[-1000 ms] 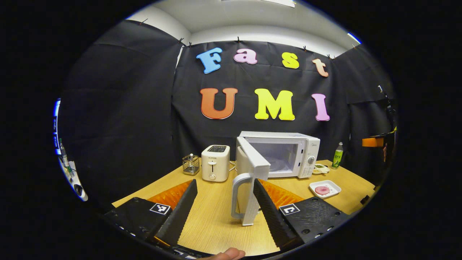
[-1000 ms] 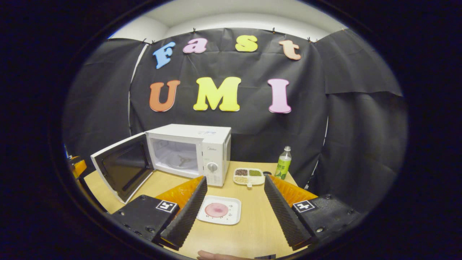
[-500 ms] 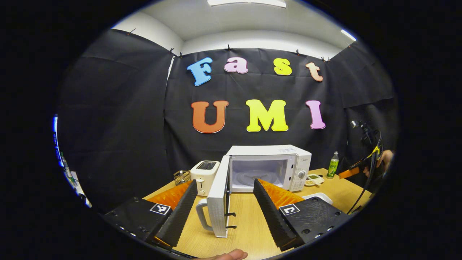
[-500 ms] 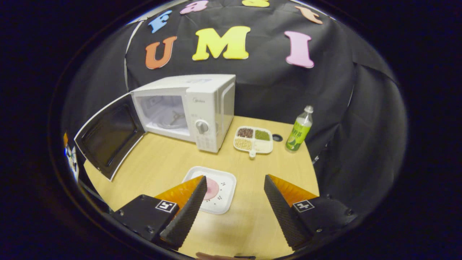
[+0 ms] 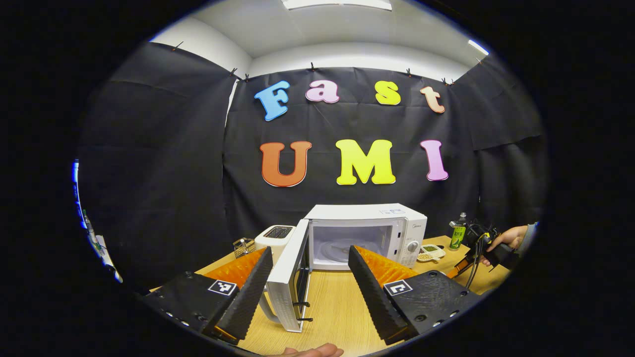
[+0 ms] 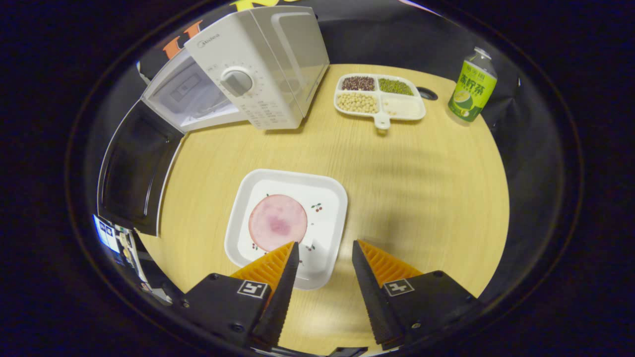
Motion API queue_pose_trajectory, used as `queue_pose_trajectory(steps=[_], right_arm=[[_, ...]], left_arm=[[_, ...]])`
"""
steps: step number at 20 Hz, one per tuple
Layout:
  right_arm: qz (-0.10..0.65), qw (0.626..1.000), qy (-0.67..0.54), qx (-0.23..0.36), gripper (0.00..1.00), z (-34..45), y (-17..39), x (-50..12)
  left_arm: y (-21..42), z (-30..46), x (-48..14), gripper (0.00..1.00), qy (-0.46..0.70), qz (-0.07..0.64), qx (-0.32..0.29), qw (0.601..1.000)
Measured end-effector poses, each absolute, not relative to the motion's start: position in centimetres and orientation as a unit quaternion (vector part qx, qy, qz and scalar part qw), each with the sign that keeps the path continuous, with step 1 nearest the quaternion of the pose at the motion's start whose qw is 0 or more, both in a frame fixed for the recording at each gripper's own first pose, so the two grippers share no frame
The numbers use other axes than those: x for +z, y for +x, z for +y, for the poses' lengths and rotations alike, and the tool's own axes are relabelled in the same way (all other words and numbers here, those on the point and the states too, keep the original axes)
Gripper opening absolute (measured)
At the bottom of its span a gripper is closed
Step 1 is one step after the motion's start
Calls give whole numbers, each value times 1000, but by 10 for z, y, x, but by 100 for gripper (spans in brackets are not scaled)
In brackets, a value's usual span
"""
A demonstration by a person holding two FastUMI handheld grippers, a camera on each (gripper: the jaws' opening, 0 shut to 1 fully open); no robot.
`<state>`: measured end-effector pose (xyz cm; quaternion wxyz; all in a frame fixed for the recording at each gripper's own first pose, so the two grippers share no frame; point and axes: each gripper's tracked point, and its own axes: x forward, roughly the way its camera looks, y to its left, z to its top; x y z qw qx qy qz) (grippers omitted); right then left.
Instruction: Open the microwave oven with the left hand, put the food in, and close the microwave oven.
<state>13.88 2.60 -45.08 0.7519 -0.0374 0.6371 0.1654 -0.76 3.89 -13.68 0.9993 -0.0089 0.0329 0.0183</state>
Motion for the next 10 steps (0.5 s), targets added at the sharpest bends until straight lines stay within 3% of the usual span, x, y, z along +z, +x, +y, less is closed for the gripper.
queue_pose_trajectory(steps=[1,3,4,5,6,8,9,10], right_arm=[[647,743,-36,167,66,25,140,-460],[665,726,-22,173,51,26,142,-466],[678,712,-7,183,36,27,142,-469],[693,694,12,194,30,29,142,-474],[696,686,41,209,8,33,144,-479],[711,664,87,215,0,30,146,-473],[708,664,102,217,4,30,144,-472],[703,667,113,220,0,29,145,-472]], left_arm=[[-7,41,-139,92,-4,38,23,999],[-7,44,-137,92,9,41,33,999],[-8,42,-135,92,12,38,33,999],[-9,41,-133,92,13,36,32,999],[-10,41,-132,92,11,33,32,999],[-12,42,-131,92,7,31,35,999],[-13,43,-130,92,5,30,35,999],[-14,45,-128,92,4,29,36,999]])
